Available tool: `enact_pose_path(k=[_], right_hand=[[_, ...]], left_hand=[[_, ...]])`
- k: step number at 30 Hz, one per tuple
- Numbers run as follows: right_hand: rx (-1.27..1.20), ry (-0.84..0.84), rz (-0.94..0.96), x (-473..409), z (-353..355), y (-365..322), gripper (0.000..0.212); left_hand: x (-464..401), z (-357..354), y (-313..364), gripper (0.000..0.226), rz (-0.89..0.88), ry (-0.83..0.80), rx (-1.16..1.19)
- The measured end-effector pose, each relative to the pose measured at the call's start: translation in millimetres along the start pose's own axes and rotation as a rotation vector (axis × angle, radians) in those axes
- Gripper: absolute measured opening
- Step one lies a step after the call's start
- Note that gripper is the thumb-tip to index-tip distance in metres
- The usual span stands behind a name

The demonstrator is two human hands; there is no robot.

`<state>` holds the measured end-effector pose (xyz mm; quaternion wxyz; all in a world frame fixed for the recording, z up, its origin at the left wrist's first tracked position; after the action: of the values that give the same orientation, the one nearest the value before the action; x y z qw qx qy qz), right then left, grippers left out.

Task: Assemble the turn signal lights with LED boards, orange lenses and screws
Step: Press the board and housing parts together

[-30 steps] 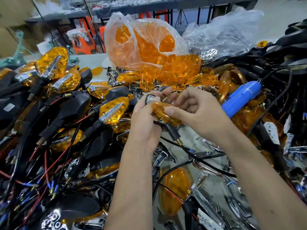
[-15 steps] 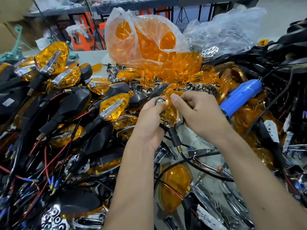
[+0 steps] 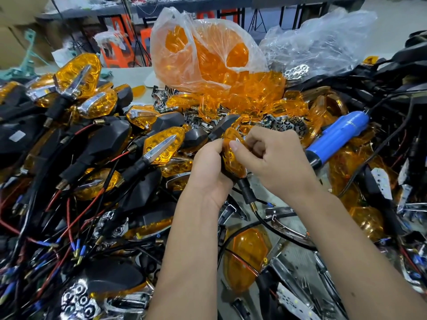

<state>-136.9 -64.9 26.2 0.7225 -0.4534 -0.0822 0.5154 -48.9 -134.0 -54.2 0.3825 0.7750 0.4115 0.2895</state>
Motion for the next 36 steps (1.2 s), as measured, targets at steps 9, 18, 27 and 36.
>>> enact_pose_path(k=[9, 18, 27, 36], right_hand=[[-0.026, -0.031, 0.003, -0.5, -2.3, 3.5, 0.042], [-0.105, -0.143, -0.207, -1.6, -15.2, 24.1, 0.058], [-0.389, -0.369, -0.394, 4.8, -34.6, 41.4, 0.062], [-0.447, -0.291, -0.275, 2.2, -15.3, 21.3, 0.042]], left_hand=[[1.1, -4.5, -3.1, 0.021, 0.034, -0.039, 0.095], [-1.3, -8.1, 5.1, 0.016, -0.057, -0.095, 0.153], [7.6, -23.6, 23.3, 0.072, -0.179, -0.197, 0.151], [5.2, -13.5, 37.8, 0.068, -0.367, -0.034, 0.001]])
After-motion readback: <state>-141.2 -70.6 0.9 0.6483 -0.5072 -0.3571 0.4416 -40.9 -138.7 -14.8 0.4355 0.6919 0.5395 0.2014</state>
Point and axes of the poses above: each hand's wrist, its own x-axis away from the middle knuckle, its own z-axis out of the back of the hand, y = z × x, the point moved 10 cm from there along -x, towards the middle knuckle, and after that the axes turned 11 degrees about -z, right-handed, at the moved point
